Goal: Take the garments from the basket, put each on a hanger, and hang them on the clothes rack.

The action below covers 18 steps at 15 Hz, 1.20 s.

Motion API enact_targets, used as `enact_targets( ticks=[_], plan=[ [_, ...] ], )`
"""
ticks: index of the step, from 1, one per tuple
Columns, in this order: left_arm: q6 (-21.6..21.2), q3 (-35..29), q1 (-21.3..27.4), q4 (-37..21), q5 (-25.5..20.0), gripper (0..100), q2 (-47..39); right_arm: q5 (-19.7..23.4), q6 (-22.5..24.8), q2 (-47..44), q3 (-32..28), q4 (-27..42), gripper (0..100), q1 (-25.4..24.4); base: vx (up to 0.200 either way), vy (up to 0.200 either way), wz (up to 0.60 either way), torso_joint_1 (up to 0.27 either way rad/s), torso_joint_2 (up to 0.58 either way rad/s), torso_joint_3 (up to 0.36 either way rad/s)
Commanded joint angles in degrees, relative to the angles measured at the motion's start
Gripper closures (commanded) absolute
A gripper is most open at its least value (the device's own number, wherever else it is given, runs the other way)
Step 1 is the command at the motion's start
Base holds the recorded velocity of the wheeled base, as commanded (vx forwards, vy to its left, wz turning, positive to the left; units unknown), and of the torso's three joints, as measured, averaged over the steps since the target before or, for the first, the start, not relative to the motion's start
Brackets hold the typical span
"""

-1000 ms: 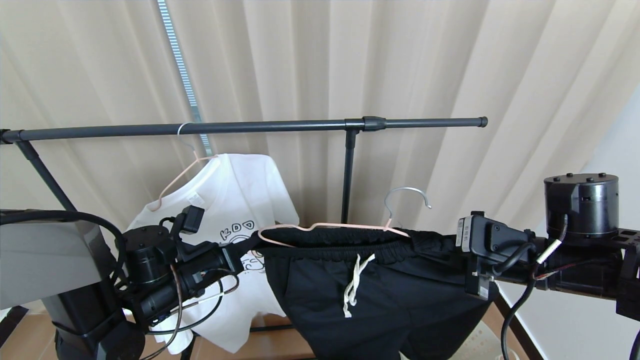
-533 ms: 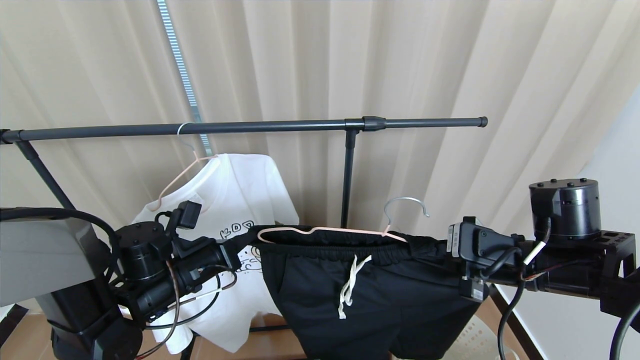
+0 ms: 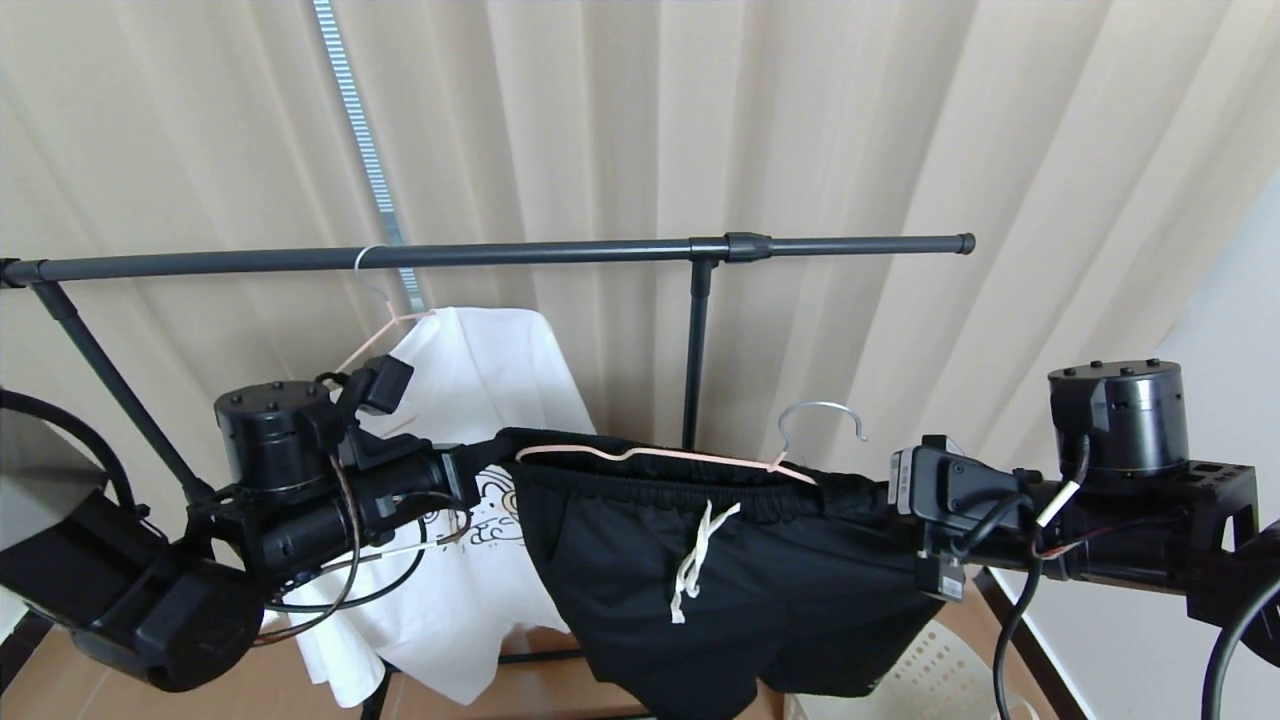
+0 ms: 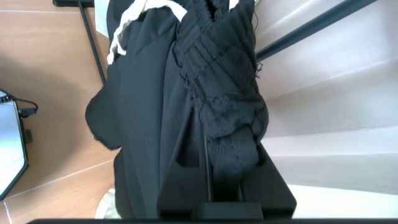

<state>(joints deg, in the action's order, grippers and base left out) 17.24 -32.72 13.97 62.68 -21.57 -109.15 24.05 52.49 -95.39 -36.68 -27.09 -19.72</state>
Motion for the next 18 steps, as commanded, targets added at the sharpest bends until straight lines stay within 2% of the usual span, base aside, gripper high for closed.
enact_targets(
  ticks=[1, 4, 7, 8, 10, 15, 18],
  plan=[
    [-1.24, -3.58, 0.0, -4.68, 0.21, 100, 5.18, 0.03, -0.02, -1.55, -0.5, 0.02, 100, 0.56, 0.0, 0.0, 0.0, 0.0, 0.0, 0.0],
    [-4.67, -6.3, 0.0, -14.26, 2.93, 100, 7.82, 0.03, 0.07, -2.78, -0.94, 0.02, 100, 1.27, 0.0, 0.0, 0.0, 0.0, 0.0, 0.0],
    [-5.81, -9.03, 0.18, -21.38, 3.37, 100, 11.16, -0.06, 1.47, -4.45, -1.46, 0.02, 100, 1.44, 0.0, 0.0, 0.0, 0.0, 0.0, 0.0],
    [-6.25, -11.58, 0.36, -28.14, 3.99, 100, 13.27, -0.15, 1.74, -4.8, -1.55, 0.02, 100, 1.79, 0.0, 0.0, 0.0, 0.0, 0.0, 0.0],
    [-7.75, -14.83, 0.53, -35.35, 4.87, 100, 15.2, -0.23, 1.82, -5.59, -1.64, 0.02, 100, 1.79, 0.0, 0.0, 0.0, 0.0, 0.0, 0.0],
    [-10.65, -20.28, 4.31, -46.78, 9.7, 100, 18.1, -1.55, 2.97, -6.74, -1.99, 0.02, 100, 1.88, 0.0, 0.0, 0.0, 0.0, 0.0, 0.0],
    [-10.65, -22.56, 6.86, -49.41, 10.32, 100, 18.54, -2.61, 3.05, -8.06, -2.25, -0.07, 100, 1.79, 0.0, 0.0, 0.0, 0.0, 0.0, 0.0]
  ],
)
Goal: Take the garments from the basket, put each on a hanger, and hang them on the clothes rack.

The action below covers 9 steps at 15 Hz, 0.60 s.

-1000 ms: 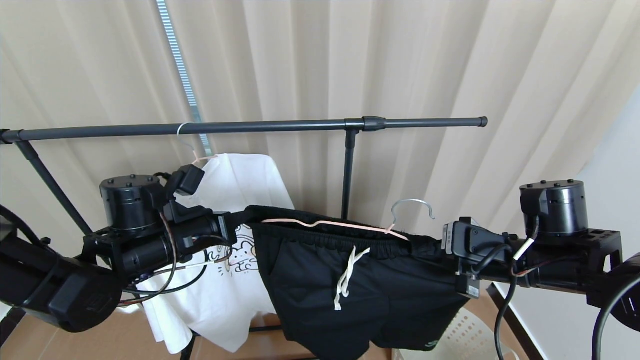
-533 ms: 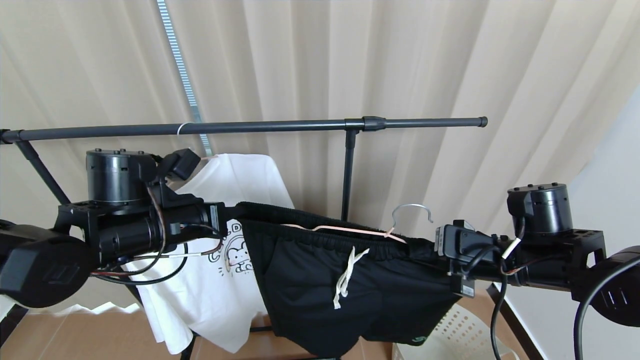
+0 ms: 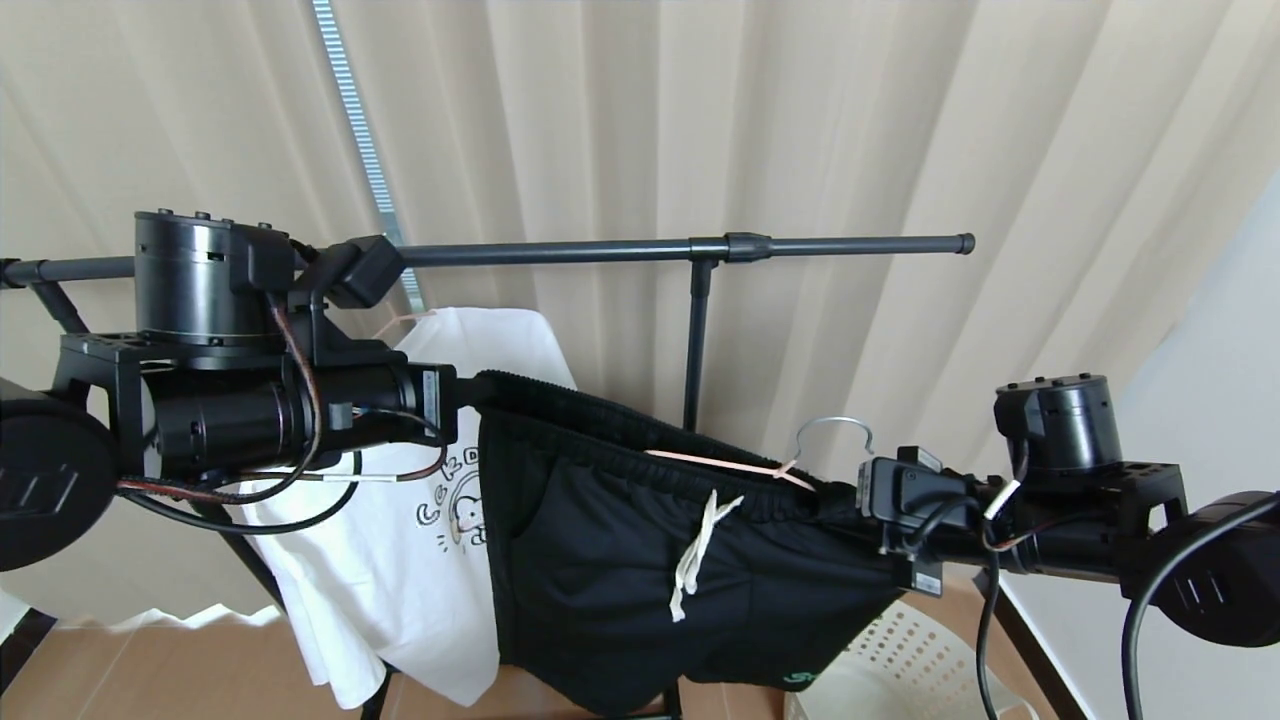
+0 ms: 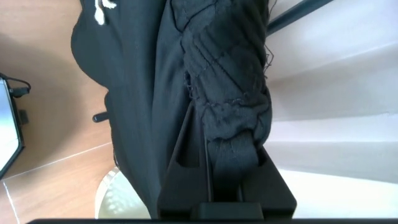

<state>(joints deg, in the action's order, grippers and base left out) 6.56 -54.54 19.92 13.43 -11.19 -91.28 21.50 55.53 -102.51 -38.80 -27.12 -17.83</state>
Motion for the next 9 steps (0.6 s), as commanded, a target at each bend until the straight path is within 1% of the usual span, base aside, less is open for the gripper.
enact_targets(
  ticks=[1, 2, 4, 6, 7, 8, 9],
  plan=[
    [0.03, -1.09, 2.14, -0.69, -0.06, 100, 0.67, -1.2, 0.02, -1.2, -0.13, -0.03, 100, -0.09, 0.0, 0.0, 0.0, 0.0, 0.0, 0.0],
    [0.03, -1.09, 2.84, -0.95, 0.2, 100, 0.67, -1.64, 0.02, -1.46, -0.4, -0.03, 100, -0.18, 0.0, 0.0, 0.0, 0.0, 0.0, 0.0],
    [-0.32, -1.09, 5.83, -2.1, 1.35, 100, 0.4, -2.34, -0.07, -1.82, -0.84, -0.03, 100, -0.27, 0.0, 0.0, 0.0, 0.0, 0.0, 0.0],
    [-2.25, -1.09, 8.91, -3.68, 2.05, 100, -0.12, -3.84, -0.51, -1.9, -1.45, -0.12, 100, -0.71, 0.0, 0.0, 0.0, 0.0, 0.0, 0.0],
    [-2.43, -1.18, 10.49, -3.85, 3.37, 100, -1.35, -4.1, -0.86, -1.64, -1.54, -0.21, 100, -1.41, 0.0, 0.0, 0.0, 0.0, 0.0, 0.0],
    [-2.43, -1.27, 11.02, -3.85, 4.16, 100, -1.97, -4.37, -1.21, -1.29, -1.45, -0.3, 100, -1.76, 0.0, 0.0, 0.0, 0.0, 0.0, 0.0],
    [-2.52, -1.71, 12.16, -3.85, 6.01, 100, -3.46, -4.98, -3.41, -0.32, -1.19, -0.3, 100, -2.91, 0.0, 0.0, 0.0, 0.0, 0.0, 0.0]
  ],
)
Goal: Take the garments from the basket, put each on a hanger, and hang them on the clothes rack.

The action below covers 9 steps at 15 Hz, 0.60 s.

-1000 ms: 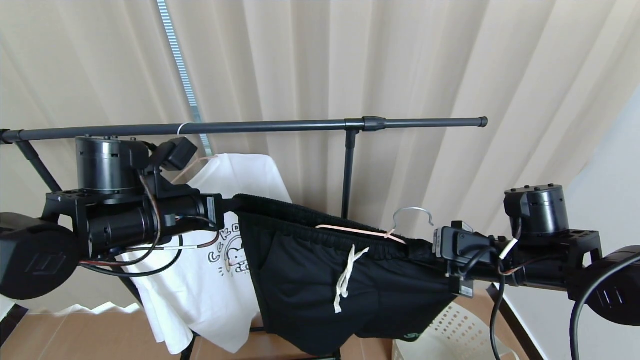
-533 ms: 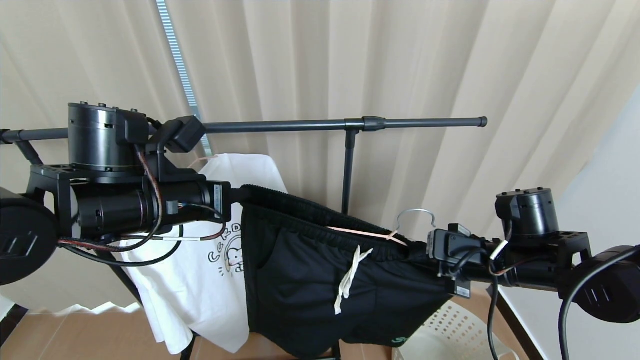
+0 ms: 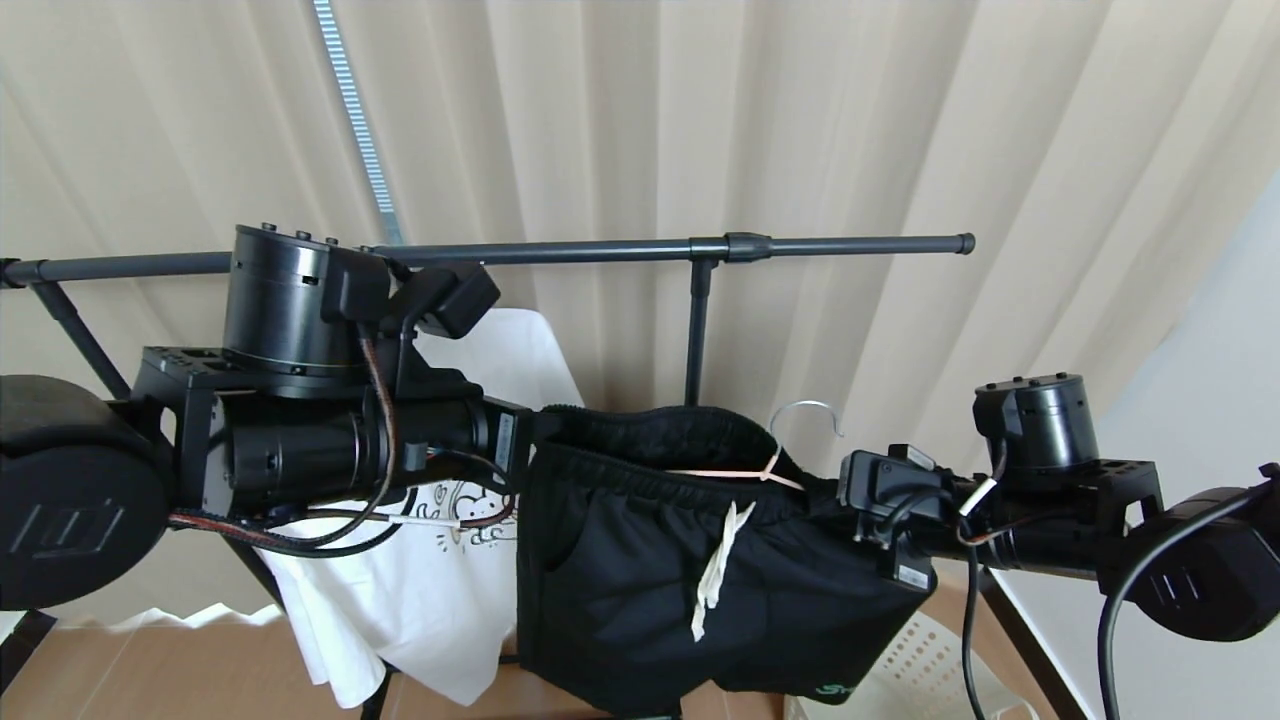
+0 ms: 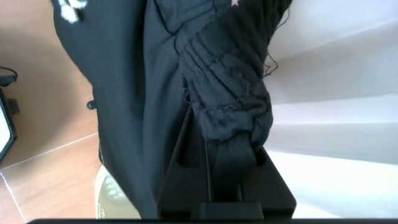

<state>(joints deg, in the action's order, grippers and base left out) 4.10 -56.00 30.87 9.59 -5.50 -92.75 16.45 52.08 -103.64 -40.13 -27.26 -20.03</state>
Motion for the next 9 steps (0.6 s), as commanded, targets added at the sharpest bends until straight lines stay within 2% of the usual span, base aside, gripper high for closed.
enact_targets(
  ticks=[1, 3, 9],
  plan=[
    [-0.05, -0.69, 2.0, 0.07, 0.93, 100, -3.67, -1.42, -3.83, 3.19, 0.49, 0.19, 100, -3.44, 0.0, 0.0, 0.0, 0.0, 0.0, 0.0],
    [-0.05, -1.21, 2.36, 0.07, 0.93, 100, -4.2, -4.14, -7.25, 5.21, 0.93, -0.08, 100, -6.07, 0.0, 0.0, 0.0, 0.0, 0.0, 0.0],
    [0.03, -0.33, 5.08, 0.07, 1.02, 100, -3.41, -4.67, -11.91, 5.38, 0.05, -0.69, 100, -7.92, 0.0, 0.0, 0.0, 0.0, 0.0, 0.0]
  ],
)
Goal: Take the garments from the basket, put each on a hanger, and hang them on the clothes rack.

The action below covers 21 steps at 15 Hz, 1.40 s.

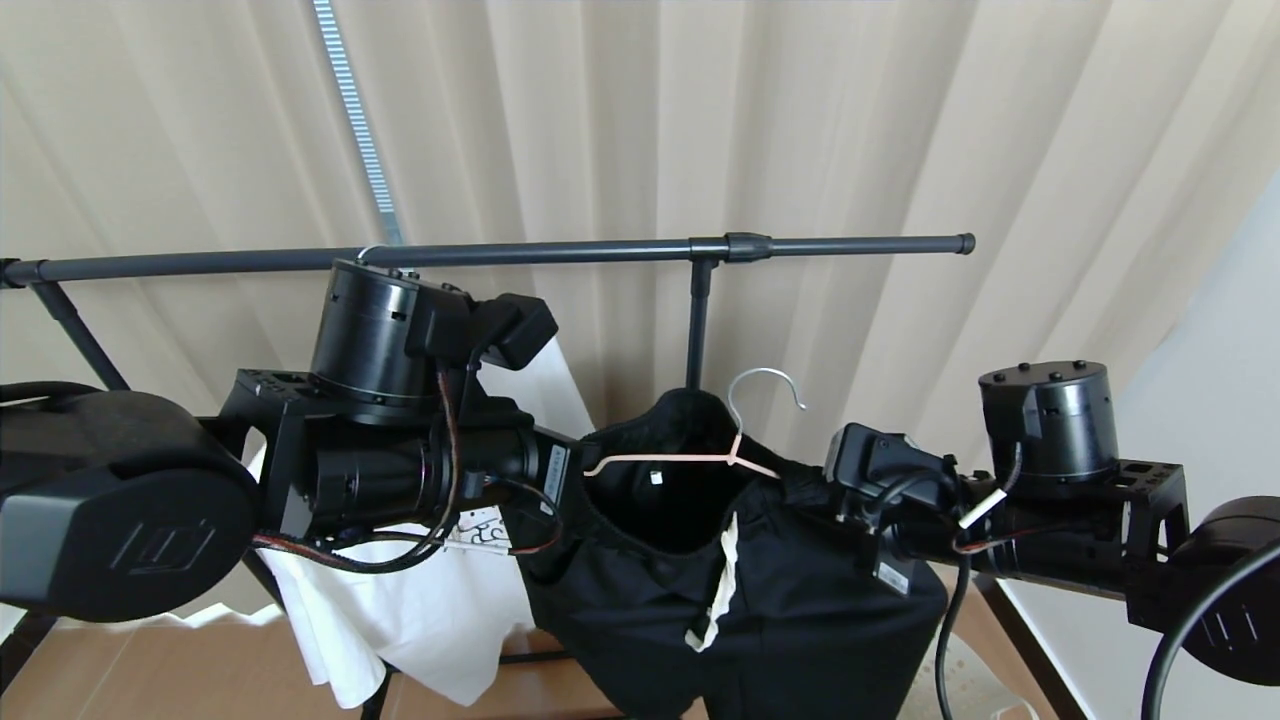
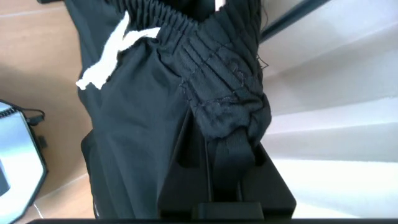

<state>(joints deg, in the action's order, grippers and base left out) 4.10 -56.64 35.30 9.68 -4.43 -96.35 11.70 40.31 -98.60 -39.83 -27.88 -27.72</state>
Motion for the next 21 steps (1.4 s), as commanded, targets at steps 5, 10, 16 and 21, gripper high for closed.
enact_targets(
  ticks=[5, 10, 16, 21],
  plan=[
    [0.3, -0.05, 2.58, 0.43, 0.29, 100, 0.47, -4.14, -0.5, -0.63, -0.34, -0.16, 100, -1.46, 0.0, 0.0, 0.0, 0.0, 0.0, 0.0],
    [0.65, -0.14, 4.77, 1.75, -0.32, 100, 3.37, -4.94, -0.5, -2.48, -1.04, -0.25, 100, -1.99, 0.0, 0.0, 0.0, 0.0, 0.0, 0.0],
    [0.3, 2.06, 5.3, 1.75, 0.21, 100, 3.19, -4.32, -6.74, -2.56, -1.13, -7.01, 100, -1.9, 0.0, 0.0, 0.0, 0.0, 0.0, 0.0],
    [-1.02, 4.69, 5.39, 1.83, 3.99, 100, 1.43, -2.3, -7.0, -0.72, -0.6, -7.98, 100, -1.72, 0.0, 0.0, 0.0, 0.0, 0.0, 0.0]
  ],
)
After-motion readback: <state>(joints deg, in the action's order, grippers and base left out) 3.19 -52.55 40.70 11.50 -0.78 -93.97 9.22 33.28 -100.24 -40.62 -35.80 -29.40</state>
